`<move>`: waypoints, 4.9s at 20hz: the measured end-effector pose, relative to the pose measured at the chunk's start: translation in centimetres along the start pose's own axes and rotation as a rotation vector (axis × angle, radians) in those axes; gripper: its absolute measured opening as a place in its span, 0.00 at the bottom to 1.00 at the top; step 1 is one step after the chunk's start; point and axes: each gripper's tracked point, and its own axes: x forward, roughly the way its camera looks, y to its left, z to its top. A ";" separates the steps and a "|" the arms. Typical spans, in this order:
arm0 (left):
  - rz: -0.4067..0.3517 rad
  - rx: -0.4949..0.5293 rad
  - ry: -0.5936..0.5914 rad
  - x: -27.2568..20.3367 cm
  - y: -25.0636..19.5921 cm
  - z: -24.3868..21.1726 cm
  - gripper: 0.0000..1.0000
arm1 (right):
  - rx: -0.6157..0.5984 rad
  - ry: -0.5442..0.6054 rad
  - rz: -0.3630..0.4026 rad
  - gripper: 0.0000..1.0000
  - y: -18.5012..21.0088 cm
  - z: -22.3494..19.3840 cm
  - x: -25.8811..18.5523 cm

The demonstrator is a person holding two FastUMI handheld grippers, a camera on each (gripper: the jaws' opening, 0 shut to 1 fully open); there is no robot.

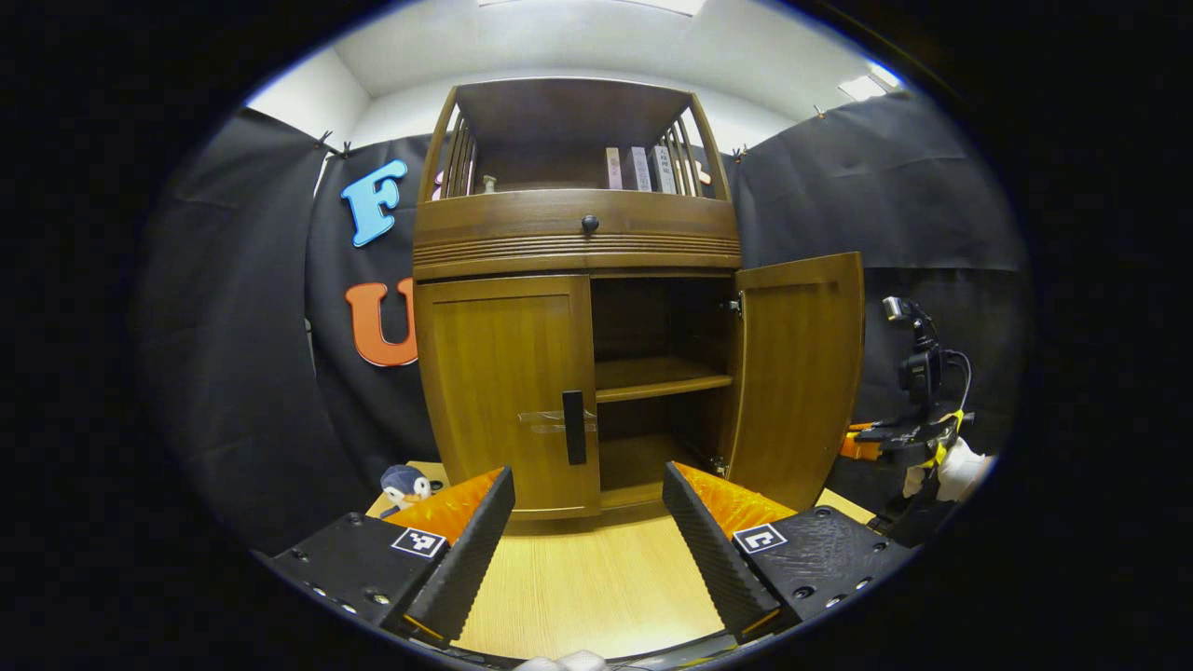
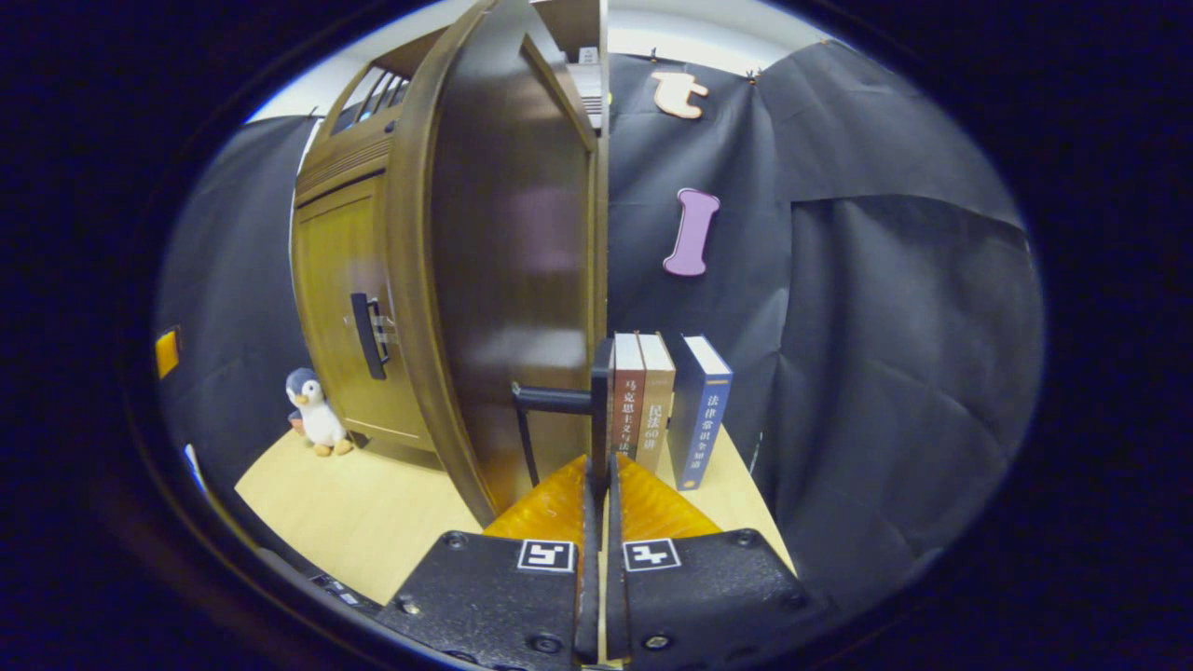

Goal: Open the right door of the double-door shoe cabinet with the right hand, and open the left door with the left hand.

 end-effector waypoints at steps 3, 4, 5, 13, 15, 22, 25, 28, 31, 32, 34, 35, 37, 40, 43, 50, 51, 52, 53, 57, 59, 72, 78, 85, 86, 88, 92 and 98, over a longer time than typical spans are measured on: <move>0.007 -0.002 0.006 0.6 -0.7 0.0 0.96 | 0.020 -0.007 0.024 0.05 -1.0 0.1 0.1; 0.007 -0.005 0.008 0.7 -1.1 0.0 0.96 | 0.020 -0.008 0.034 0.05 -1.3 0.1 0.1; 0.010 -0.005 0.008 1.0 -1.4 0.1 0.96 | 0.019 -0.007 0.045 0.04 -1.6 0.2 0.2; 0.052 -0.014 0.015 3.5 -5.1 0.2 0.96 | -0.016 0.005 0.164 0.04 -4.6 0.6 0.8; 0.077 -0.030 0.009 3.8 -5.8 0.4 0.96 | -0.030 0.018 0.189 0.06 -4.8 0.5 1.0; 0.143 -0.042 -0.005 4.4 -6.9 1.4 0.96 | -0.050 0.056 0.212 0.08 -5.0 0.1 0.6; 0.167 -0.034 -0.011 4.7 -6.0 1.7 0.93 | -0.060 0.079 0.206 0.17 -6.2 -0.4 -0.4; 0.174 -0.030 -0.012 4.7 -5.0 1.9 0.96 | -0.057 0.070 0.142 0.65 -8.3 -0.4 -2.4; 0.175 -0.031 -0.011 5.4 -3.6 1.7 0.96 | -0.054 0.017 0.028 0.81 -10.4 1.6 -4.9; 0.175 -0.035 -0.013 5.6 -3.1 1.7 0.96 | -0.054 -0.013 -0.005 0.81 -10.5 2.6 -6.0; 0.163 -0.034 -0.028 6.4 -2.3 1.8 0.96 | -0.054 -0.067 -0.055 0.83 -9.9 4.6 -8.1; 0.157 -0.031 -0.025 6.9 -1.8 1.6 0.96 | -0.051 -0.097 -0.070 0.92 -9.1 5.7 -9.1; 0.141 -0.027 -0.023 7.8 -0.7 1.2 0.96 | -0.050 -0.147 -0.095 1.00 -7.0 7.7 -10.9; 0.132 -0.029 -0.023 9.2 1.6 0.7 0.96 | -0.043 -0.189 -0.134 1.00 -3.3 9.1 -12.2; 0.140 -0.040 -0.022 10.8 4.1 0.1 0.96 | -0.042 -0.227 -0.158 1.00 0.9 9.5 -12.6; 0.103 -0.039 -0.029 17.5 5.2 -2.4 0.95 | 0.002 -0.183 -0.121 1.00 9.6 6.9 -10.6; 0.102 -0.051 -0.021 18.4 5.0 -2.9 0.95 | -0.004 -0.163 -0.119 1.00 10.2 6.3 -10.5; 0.103 -0.059 -0.026 19.3 4.9 -3.1 0.95 | -0.007 -0.149 -0.126 1.00 10.5 6.1 -10.4; 0.100 -0.071 -0.020 20.3 4.9 -3.7 0.95 | -0.008 -0.136 -0.131 1.00 10.7 5.8 -10.4; 0.096 -0.058 -0.017 24.5 3.9 -4.8 0.95 | -0.009 -0.105 -0.159 1.00 10.9 5.5 -10.3; 0.096 -0.046 -0.013 26.2 3.6 -5.4 1.00 | -0.009 -0.094 -0.167 1.00 10.9 5.4 -10.3; 0.081 -0.023 -0.026 30.6 3.1 -6.8 0.40 | -0.035 -0.042 -0.204 1.00 9.5 3.9 -11.1; 0.061 -0.038 -0.014 30.0 3.1 -6.6 0.23 | -0.031 -0.033 -0.191 1.00 9.6 3.4 -11.6; 0.038 -0.066 -0.007 27.6 2.9 -6.8 0.23 | -0.035 -0.038 -0.179 1.00 9.5 3.0 -12.3; 0.031 -0.069 -0.007 27.1 2.9 -6.9 0.23 | -0.033 -0.038 -0.175 1.00 9.6 2.8 -12.5; 0.025 -0.063 -0.006 26.1 2.9 -6.9 0.23 | -0.029 -0.032 -0.163 1.00 9.8 2.2 -13.2; 0.035 -0.063 0.000 24.2 3.3 -7.3 0.23 | -0.027 -0.030 -0.144 1.00 10.0 1.5 -14.2; 0.046 -0.067 -0.002 21.4 4.0 -7.6 0.23 | -0.038 -0.028 -0.115 1.00 10.5 0.8 -15.4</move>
